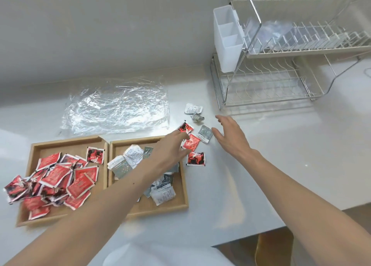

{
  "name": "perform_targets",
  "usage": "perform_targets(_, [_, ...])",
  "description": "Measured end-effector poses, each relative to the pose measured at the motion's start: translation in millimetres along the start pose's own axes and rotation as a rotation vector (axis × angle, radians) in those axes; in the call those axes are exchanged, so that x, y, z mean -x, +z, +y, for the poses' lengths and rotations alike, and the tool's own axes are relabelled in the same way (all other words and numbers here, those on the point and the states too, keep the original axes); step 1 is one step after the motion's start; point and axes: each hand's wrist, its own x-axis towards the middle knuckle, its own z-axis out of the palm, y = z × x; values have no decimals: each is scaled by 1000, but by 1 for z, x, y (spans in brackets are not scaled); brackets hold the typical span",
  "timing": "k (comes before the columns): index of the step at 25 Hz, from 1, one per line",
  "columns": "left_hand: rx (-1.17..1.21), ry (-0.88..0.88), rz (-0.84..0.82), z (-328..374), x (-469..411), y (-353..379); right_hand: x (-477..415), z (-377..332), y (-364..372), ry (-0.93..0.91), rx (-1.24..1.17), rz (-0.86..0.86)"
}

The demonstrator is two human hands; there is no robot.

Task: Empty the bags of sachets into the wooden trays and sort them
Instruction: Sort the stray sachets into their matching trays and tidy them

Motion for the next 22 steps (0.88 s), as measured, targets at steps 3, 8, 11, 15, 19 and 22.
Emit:
perform_targets(3, [-73,4,-123,13,-4,29,1,16,11,47,-15,-74])
perform_targets(8, [-203,-49,-245,28,-16,59,-6,28,24,83,-26,-144])
perform_targets(11, [-257,-52,-236,27,-23,68,-14,33,29,60,-11,-164])
perform_targets(15, [-267,-58,-222,25,-25,74,-25,31,34,56,19,-167])
perform_targets(19, [-252,-64,-217,25,-26,72,-29,27,42,24,-10,-168])
perform_targets(22, [-275,-25,-199,23,-24,72,-30,25,48,39,-29,-141])
